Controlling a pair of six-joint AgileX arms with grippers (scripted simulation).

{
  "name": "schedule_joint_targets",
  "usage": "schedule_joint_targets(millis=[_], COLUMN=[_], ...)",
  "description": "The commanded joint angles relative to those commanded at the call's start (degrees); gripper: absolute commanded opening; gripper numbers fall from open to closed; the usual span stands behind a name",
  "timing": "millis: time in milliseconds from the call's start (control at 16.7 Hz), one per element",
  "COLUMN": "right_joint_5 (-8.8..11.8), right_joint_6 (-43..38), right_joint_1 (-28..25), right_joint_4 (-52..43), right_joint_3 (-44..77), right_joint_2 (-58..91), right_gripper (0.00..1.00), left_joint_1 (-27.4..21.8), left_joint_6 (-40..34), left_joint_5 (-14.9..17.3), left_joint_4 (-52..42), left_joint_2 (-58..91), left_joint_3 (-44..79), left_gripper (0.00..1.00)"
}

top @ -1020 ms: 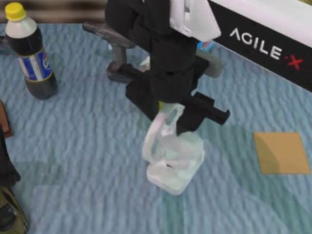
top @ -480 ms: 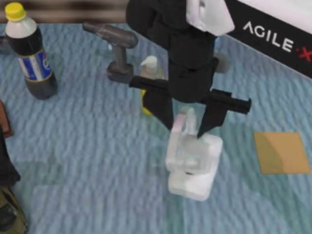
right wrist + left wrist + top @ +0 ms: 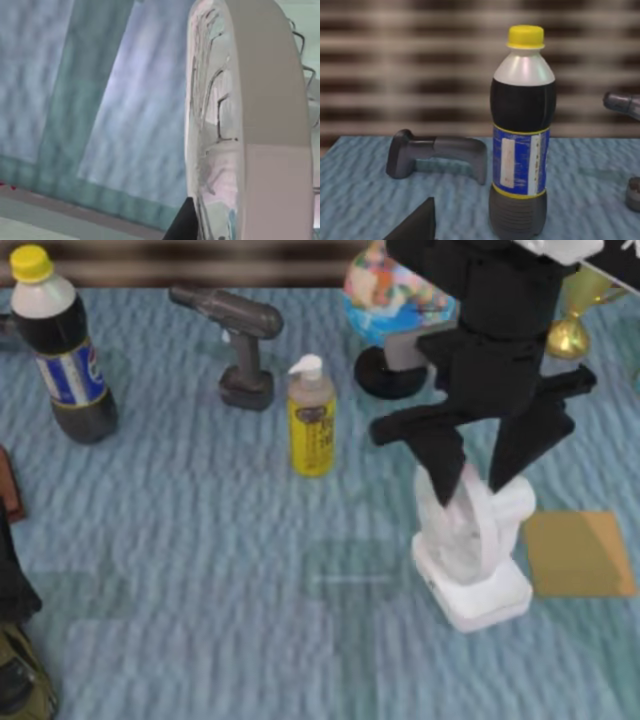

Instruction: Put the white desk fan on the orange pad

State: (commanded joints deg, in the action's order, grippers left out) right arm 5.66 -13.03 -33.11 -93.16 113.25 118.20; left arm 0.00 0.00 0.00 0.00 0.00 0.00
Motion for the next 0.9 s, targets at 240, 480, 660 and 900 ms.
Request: schedule_joint_targets(millis=[240,480,660,900], right_joint_5=[0.0,-1.2,-2.7,-4.6], right_joint_6=[30.9,58.8,74.7,87.5], right_joint_1=[6.2,12.4,16.3,20.0], right_joint_4=[1.8,5.1,7.8,10.6], right_joint_3=[-4.8,-10.3,-14.1,-17.8], right_joint_2=[-4.4,-8.7,-11.2,-13.3], right_gripper=[0.00,0.00,0.00,0.00], left_joint_1=[0.0,0.0,0.0,0.0], left_joint_6=[0.0,0.0,0.0,0.0], left_joint_5=[0.0,0.0,0.0,0.0], left_joint_4=[0.0,0.0,0.0,0.0], left_joint_2=[0.0,0.0,0.0,0.0], left_joint_3=[0.0,0.0,0.0,0.0], left_gripper=[1.00,1.00,1.00,1.00])
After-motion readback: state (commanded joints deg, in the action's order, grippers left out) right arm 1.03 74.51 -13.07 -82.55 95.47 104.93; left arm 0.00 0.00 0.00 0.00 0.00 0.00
